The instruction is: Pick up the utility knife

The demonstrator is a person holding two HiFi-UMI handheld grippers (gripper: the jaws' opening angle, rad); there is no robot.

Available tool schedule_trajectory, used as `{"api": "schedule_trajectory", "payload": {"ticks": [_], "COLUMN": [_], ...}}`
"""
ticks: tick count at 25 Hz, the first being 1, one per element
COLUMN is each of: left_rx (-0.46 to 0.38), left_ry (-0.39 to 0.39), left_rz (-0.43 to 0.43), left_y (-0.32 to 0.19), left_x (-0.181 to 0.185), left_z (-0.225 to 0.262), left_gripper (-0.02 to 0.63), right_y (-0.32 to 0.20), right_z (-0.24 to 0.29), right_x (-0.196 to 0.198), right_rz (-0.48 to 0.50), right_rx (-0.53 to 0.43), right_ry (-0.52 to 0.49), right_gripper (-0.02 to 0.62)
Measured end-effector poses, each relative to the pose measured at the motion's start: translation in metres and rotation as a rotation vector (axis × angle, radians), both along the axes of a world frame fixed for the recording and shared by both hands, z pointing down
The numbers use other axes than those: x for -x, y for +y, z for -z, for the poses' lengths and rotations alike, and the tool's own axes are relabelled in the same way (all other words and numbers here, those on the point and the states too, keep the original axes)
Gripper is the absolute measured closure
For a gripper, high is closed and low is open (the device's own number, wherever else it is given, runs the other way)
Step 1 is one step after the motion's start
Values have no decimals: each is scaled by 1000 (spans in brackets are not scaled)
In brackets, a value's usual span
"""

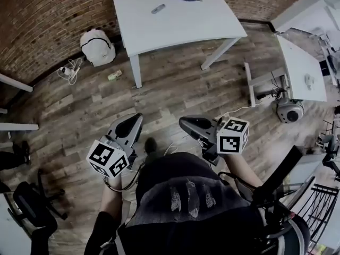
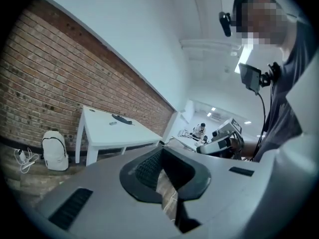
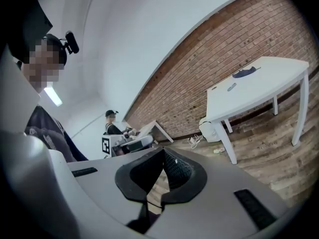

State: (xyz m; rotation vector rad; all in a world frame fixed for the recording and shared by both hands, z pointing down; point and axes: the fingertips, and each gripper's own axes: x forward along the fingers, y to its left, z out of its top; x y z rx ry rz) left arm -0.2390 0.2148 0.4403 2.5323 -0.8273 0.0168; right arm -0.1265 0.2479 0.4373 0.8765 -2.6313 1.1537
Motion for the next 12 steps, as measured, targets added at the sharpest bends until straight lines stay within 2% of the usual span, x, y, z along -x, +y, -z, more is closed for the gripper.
{"api": "schedule_trajectory", "payload": {"ticks": [5, 10, 12], "left_rx": [-47, -111, -129], "left_ry": [-32, -78, -95], "left_rz": [-9, -31, -28], "left_y": [-16, -19, -32], "left_x": [14, -21, -22], "left_z": [15, 38, 42], "left_gripper": [611, 611, 611], "right_y": [-20, -17, -27], "right_z": [14, 26, 23], "right_x": [21, 0, 7], "right_rz": [22, 31, 73], "right_rx": [-37, -66, -86], "right_ry": [3, -24, -31], "right_gripper": [595, 595, 595]}}
